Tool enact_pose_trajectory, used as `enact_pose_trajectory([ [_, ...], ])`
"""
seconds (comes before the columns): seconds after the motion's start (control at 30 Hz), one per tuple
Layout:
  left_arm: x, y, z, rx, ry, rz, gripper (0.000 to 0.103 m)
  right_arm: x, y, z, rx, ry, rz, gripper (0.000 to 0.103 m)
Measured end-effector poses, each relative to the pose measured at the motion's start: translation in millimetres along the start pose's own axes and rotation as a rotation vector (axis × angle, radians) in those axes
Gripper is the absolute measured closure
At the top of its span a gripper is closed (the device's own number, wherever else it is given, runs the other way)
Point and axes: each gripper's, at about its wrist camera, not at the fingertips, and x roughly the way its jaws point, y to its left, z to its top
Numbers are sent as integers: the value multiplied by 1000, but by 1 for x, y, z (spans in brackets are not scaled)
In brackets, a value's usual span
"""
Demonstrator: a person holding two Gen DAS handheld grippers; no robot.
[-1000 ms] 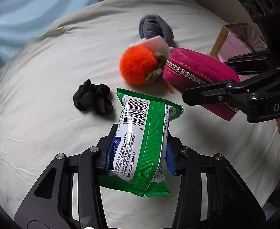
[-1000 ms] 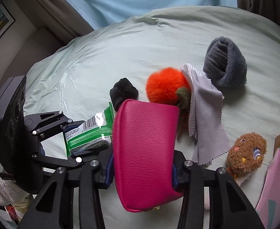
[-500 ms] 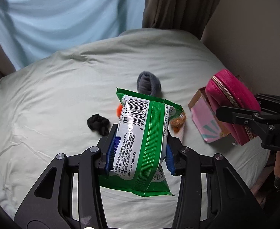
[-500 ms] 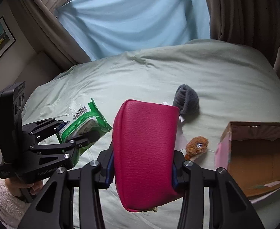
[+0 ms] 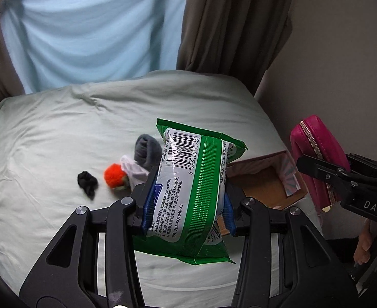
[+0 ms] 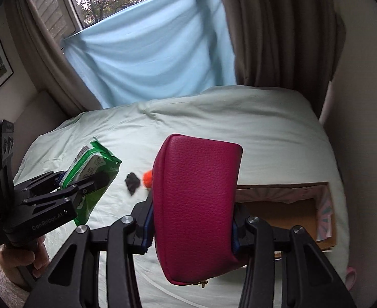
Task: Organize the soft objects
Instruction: 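Carry the wipe pack and pink pouch into the cardboard box and release both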
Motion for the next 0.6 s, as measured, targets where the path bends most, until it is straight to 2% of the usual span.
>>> enact_pose_trajectory([
  [0.13,21,-45,2,-16,16,-8,64,-4,-40,2,-1,13,-44,61],
  [0.37,80,-107,-1,-26,103,-24,64,11,-106,-7,62,83,-97,61],
  [0.6,152,-126,-13,-31,218,-25,64,55,-153,-19,129,178,-125,61],
])
